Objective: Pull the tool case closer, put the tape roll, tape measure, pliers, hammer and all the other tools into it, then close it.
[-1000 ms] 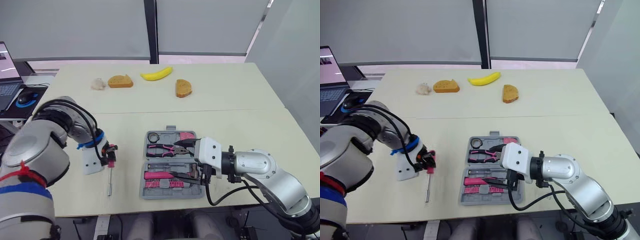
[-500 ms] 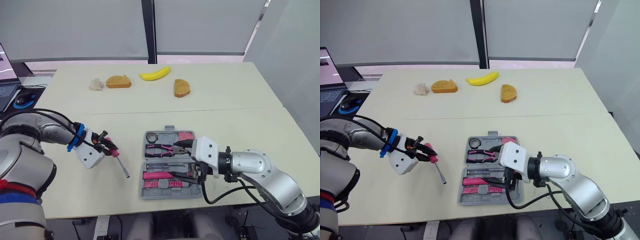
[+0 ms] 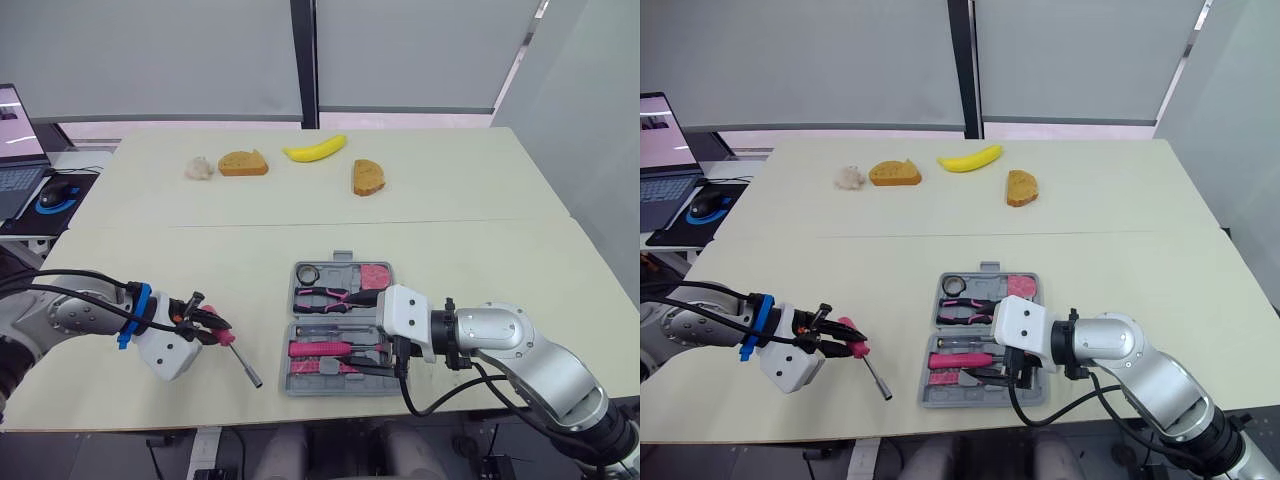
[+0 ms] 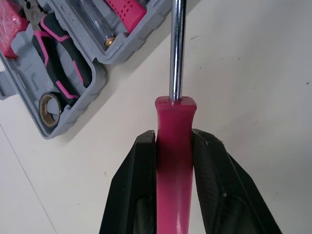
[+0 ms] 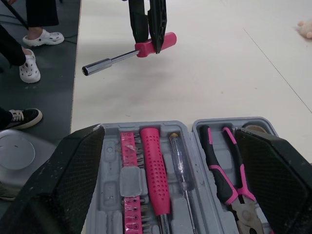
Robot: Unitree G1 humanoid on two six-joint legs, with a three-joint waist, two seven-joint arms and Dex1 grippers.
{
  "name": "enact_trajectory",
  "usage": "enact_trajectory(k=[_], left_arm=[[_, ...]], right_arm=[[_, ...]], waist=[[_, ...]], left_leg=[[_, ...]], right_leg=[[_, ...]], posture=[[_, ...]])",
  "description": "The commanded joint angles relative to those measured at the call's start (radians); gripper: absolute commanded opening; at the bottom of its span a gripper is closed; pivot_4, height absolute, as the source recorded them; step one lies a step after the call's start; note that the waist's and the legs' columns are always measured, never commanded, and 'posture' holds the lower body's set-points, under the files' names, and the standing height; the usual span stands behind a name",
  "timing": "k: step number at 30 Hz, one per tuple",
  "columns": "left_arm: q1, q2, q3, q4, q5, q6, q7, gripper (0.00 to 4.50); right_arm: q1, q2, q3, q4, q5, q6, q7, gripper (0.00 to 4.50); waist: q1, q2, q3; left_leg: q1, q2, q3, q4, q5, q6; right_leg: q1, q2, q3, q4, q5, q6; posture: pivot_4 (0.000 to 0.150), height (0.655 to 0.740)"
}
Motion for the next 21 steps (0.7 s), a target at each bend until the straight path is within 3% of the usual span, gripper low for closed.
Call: enact_trajectory(k=[1, 11, 16, 21], left_arm=[[0.089, 0.041, 0.112, -0.117, -0.096, 0.19, -0.023, 0.65], [0.449, 0.105, 0.381, -0.49, -0.515, 1.234, -0.031, 0.65], [0.467, -0.017, 0.492, -0.6, -0.655, 1.651, 0.115, 0.65], [0.401, -0.219, 0.567, -0.664, -0.686, 1.936, 0.333, 0.65]], right_arm=[[-0.006, 0.0, 0.0, -0.01, -0.015, -0.026, 0.001, 4.5], [-0.009, -0.006, 0.015, 0.0, -0.049, -0.04, 0.009, 4.5], [-0.016, -0.007, 0.017, 0.005, -0.068, -0.039, 0.004, 4.5], [-0.017, 0.0, 0.017, 0.005, -0.082, -0.04, 0.004, 4.5]], waist=[[-0.002, 0.0, 0.0], [-0.006, 0.001, 0.0], [0.0, 0.001, 0.001], [0.0, 0.0, 0.0]], left_leg=[[0.0, 0.0, 0.0, 0.0, 0.0, 0.0], [0.0, 0.001, 0.0, -0.001, 0.0, 0.0], [0.001, 0.001, -0.001, 0.0, 0.0, 0.0], [0.001, 0.001, -0.001, 0.0, 0.0, 0.0]], right_leg=[[0.0, 0.0, 0.0, 0.0, 0.0, 0.0], [0.0, 0.001, 0.0, 0.0, 0.0, 0.0], [0.001, 0.001, 0.0, 0.0, 0.0, 0.0], [0.002, 0.001, 0.0, 0.0, 0.0, 0.0]], posture=[[0.15, 0.7361], [0.15, 0.7361], [0.15, 0.7361], [0.15, 0.7361]])
